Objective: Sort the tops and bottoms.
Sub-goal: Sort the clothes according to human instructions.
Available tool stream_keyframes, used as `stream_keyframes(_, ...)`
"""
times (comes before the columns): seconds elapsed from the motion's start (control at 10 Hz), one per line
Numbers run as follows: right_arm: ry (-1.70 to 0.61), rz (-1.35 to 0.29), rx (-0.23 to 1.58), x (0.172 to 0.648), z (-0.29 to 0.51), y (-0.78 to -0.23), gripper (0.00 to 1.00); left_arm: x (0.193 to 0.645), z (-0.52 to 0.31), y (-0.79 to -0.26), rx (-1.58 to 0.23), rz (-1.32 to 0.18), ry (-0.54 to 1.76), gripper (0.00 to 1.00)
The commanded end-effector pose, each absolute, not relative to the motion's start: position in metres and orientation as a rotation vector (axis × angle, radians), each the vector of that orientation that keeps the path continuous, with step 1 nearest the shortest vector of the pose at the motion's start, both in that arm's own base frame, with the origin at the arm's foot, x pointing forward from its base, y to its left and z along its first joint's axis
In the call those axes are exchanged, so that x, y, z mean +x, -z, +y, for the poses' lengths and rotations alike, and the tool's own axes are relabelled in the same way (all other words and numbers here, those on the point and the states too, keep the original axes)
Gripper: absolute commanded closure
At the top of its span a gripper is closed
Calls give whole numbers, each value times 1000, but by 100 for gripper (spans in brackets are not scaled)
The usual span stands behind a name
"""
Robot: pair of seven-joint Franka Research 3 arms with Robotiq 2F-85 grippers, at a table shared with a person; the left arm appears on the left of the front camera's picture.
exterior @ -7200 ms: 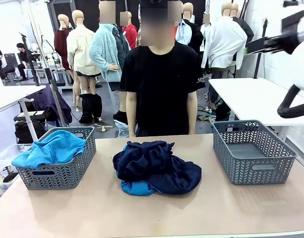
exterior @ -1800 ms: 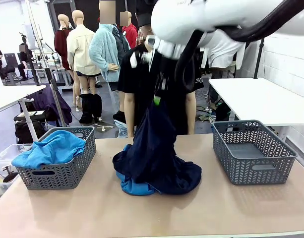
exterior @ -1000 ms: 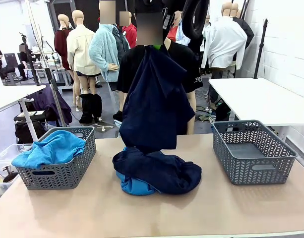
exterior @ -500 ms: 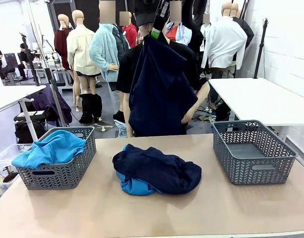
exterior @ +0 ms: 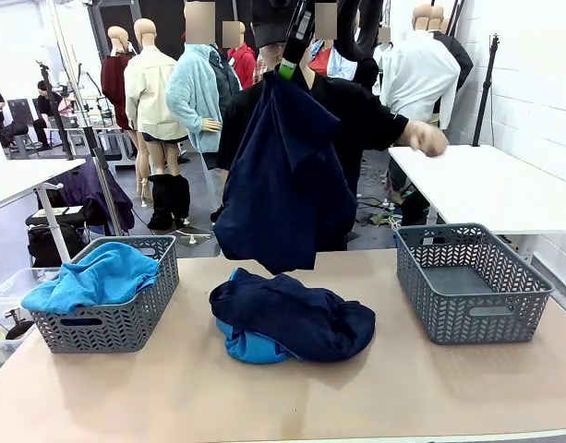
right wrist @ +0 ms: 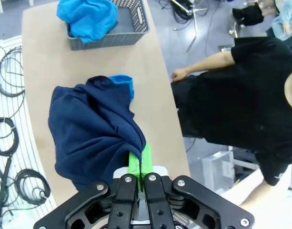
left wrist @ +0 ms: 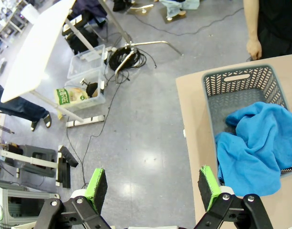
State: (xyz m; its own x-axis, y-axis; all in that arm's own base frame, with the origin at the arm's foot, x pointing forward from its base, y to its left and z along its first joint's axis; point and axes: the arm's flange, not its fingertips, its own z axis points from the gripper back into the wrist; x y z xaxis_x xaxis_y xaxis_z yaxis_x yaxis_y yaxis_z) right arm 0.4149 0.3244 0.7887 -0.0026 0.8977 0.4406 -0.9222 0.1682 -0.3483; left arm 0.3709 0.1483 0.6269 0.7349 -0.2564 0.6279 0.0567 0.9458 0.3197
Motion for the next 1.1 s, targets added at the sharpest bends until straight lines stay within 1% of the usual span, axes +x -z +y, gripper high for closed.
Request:
stream_keyframes(0.0, -1429, -648, 38, 412, 321, -788, 100, 371, 147, -627, 293, -726, 162, 0)
stream_keyframes(1.0, -1429, -648, 38, 412, 321, -788, 100, 371, 147, -627, 293, -726, 162, 0)
